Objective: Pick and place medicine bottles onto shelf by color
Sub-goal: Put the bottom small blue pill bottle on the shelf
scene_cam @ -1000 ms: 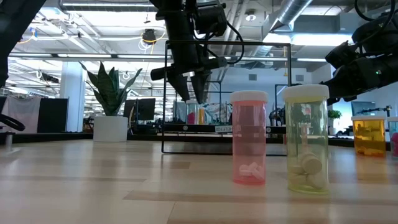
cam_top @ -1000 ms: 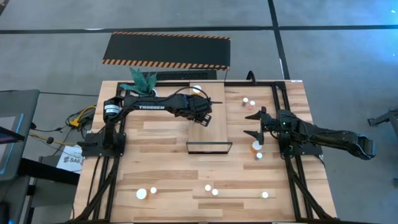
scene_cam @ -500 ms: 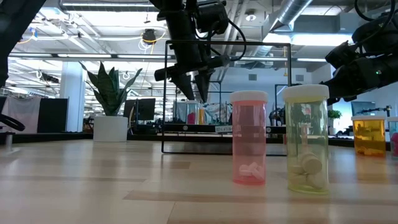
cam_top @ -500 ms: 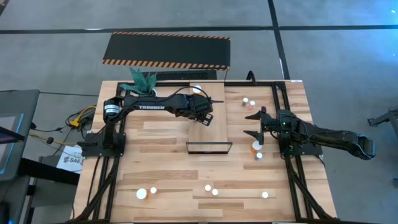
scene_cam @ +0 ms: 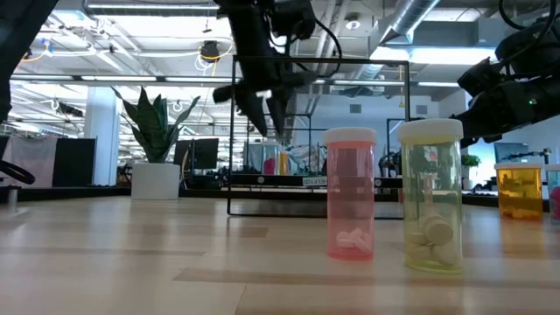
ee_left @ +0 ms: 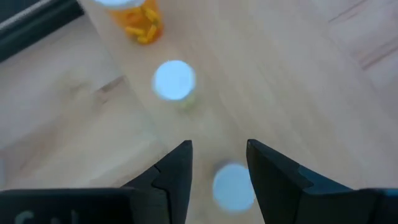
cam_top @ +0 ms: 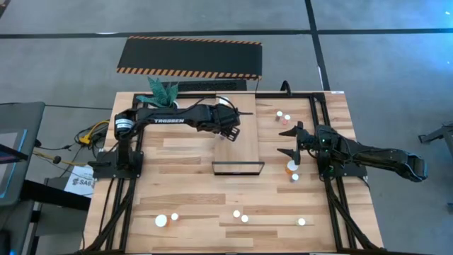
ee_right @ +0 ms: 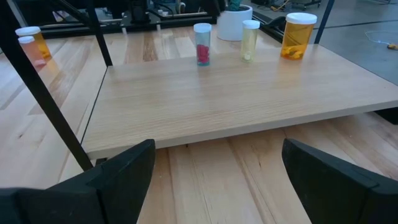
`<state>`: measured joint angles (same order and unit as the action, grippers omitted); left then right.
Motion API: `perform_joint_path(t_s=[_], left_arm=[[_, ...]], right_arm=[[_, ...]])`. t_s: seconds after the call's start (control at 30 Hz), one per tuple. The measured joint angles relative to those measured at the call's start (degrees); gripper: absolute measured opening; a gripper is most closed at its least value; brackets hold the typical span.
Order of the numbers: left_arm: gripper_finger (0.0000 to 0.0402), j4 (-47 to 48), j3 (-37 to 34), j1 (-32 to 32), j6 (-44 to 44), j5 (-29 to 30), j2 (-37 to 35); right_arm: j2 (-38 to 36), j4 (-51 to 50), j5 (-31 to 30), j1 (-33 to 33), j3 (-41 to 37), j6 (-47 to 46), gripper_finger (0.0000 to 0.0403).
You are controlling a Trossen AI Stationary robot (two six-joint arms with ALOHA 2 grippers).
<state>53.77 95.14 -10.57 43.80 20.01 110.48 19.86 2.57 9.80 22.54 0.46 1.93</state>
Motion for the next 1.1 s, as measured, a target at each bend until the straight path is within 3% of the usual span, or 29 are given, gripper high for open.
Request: perform_joint_path(t_s=[0.33,0.77,1.1], left_arm=[[0.0139,9.5,-0.2,1.6,5.7,-6.6,-1.9],[0.0139,2.4,-5.6,1.9,9.0,-8.7,-1.8],[0.0139,-0.2,-5.6,1.9,9.0,-5.7,-1.8]], right_arm=[[0.0,0.0,0.0,0.0,0.0,0.0,0.0374],[0.0,0.0,0.0,0.0,0.0,0.0,0.0374],[0.0,0.0,0.0,0.0,0.0,0.0,0.0374]])
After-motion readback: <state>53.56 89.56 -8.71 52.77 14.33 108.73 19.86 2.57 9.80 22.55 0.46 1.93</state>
